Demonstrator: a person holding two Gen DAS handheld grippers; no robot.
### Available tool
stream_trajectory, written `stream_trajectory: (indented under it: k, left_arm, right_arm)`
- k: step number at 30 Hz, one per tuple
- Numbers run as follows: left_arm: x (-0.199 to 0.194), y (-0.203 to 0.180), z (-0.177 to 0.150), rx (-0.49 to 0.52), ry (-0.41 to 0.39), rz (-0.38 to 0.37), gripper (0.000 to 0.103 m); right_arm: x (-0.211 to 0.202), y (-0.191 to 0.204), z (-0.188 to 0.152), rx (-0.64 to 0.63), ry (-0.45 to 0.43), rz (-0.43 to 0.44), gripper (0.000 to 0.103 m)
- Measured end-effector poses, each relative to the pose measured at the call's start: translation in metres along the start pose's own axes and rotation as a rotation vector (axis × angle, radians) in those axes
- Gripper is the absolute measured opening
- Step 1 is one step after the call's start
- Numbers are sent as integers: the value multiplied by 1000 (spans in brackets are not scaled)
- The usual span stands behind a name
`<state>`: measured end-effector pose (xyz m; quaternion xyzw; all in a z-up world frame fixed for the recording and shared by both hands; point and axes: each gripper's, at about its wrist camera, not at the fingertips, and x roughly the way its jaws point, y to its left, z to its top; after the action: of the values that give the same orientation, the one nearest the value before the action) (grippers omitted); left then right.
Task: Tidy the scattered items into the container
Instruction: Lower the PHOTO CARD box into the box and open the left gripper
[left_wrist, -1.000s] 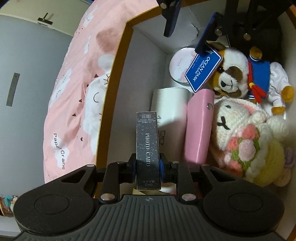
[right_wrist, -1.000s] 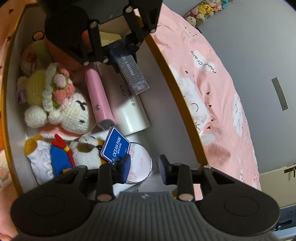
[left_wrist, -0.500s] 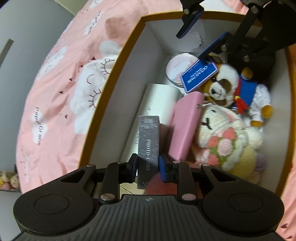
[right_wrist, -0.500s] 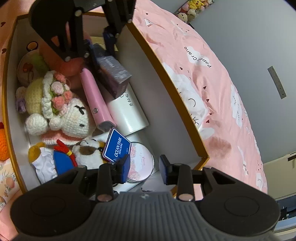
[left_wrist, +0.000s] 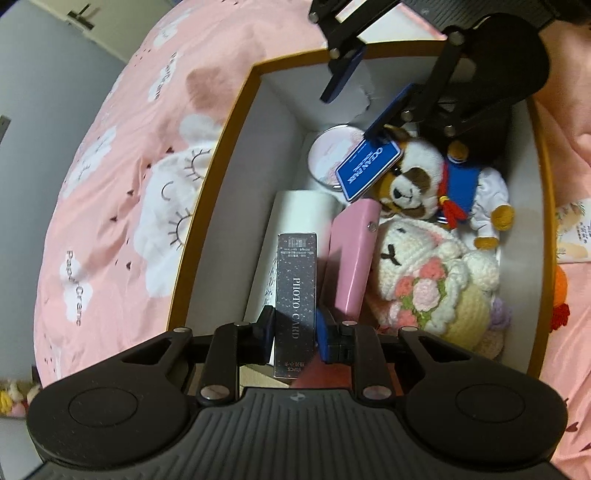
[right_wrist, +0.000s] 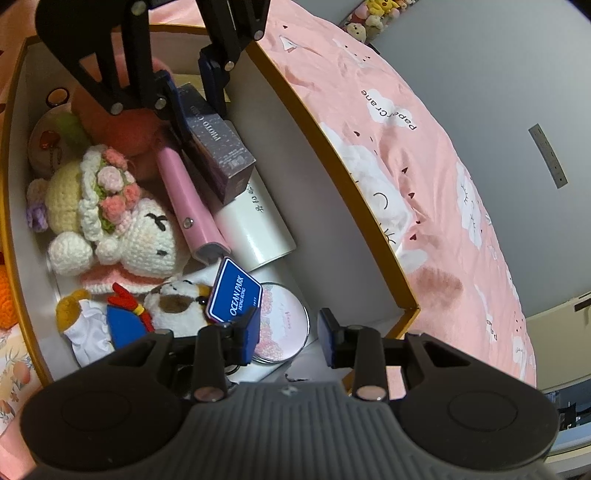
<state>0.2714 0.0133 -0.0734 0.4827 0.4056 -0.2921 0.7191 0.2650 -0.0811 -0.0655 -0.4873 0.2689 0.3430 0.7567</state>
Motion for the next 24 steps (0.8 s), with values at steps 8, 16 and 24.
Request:
stream_trajectory:
  k: [8, 16, 24]
  left_arm:
    - [-6, 3, 0, -10, -36, 21, 29]
    - [-29, 0, 1, -72, -51, 51, 29]
    - [-62, -17, 0, -115, -96, 66, 29]
  right_arm:
    - [-4, 2, -2, 5, 4, -4, 37]
    - [-17, 3, 3, 6, -16, -17, 37]
    - [-43, 9, 8, 6, -45, -29, 37]
